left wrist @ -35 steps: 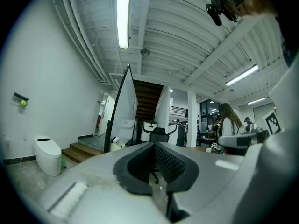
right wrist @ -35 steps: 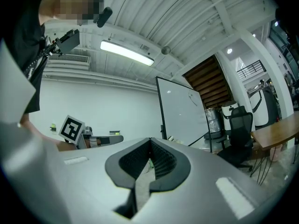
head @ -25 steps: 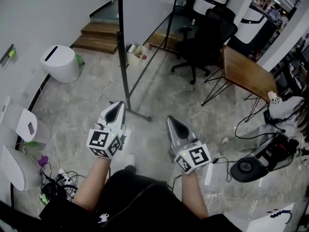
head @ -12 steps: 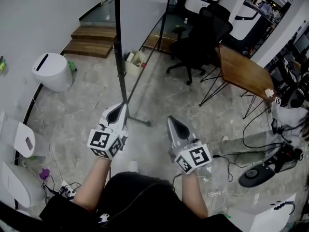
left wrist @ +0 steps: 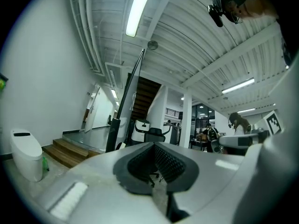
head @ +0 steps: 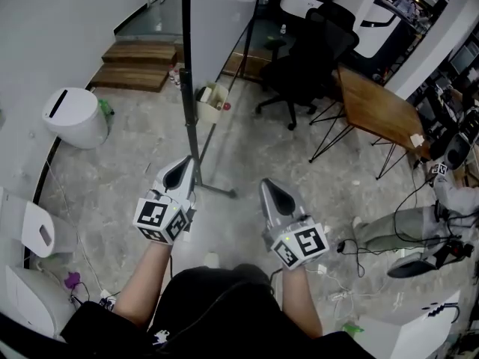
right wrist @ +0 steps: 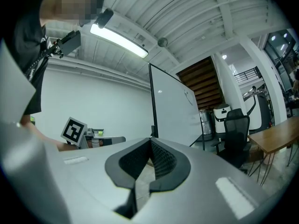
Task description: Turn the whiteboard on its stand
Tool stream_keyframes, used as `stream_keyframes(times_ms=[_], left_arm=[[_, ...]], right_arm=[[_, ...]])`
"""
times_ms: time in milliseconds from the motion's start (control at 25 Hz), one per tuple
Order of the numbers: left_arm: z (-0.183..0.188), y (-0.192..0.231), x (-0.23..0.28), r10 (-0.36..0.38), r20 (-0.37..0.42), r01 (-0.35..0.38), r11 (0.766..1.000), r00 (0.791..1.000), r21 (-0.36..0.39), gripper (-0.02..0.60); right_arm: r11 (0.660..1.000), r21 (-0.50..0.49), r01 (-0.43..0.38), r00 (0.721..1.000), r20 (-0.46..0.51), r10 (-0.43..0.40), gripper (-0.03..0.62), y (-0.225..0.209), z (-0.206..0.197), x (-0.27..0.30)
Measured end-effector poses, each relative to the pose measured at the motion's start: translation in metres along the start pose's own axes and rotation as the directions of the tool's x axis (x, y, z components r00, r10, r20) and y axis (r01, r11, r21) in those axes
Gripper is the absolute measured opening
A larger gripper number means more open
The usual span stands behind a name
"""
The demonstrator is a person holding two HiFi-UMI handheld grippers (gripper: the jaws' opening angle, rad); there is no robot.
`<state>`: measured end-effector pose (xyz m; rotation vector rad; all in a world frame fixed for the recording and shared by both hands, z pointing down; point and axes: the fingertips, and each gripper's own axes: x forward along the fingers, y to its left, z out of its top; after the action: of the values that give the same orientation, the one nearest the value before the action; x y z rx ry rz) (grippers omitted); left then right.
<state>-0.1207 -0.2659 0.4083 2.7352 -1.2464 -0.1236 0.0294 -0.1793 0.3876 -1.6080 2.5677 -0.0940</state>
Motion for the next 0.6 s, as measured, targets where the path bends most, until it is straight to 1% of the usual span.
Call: stream_keyframes(times_ms=[160,360,600], left_arm=[[-0.003,0.010,0.004,-0.001,-0.012,0.001,1.000,1.000,0.001,0.003],[-0.011,0.011,0.010,-0.001,-0.026,0.001,1.000,1.000,0.001,0.003],[-0.008,0.013,0.009,0.028,-0.022,-0.028,1.000,0.999,-0.001,0.003]], right_arm=[[1.000,0.002,0.004,1.000,-0.016,-0.004,0.005,0.001,-0.003,0.009],[1.000,0.002,0.001,1.000,-0.024,-0.001,0.005,-0.003,-0.007,0.014],[0.999,0.008,-0.043,0.999,-0.019,0.043,0.005,0.000,-0.009,0.022]])
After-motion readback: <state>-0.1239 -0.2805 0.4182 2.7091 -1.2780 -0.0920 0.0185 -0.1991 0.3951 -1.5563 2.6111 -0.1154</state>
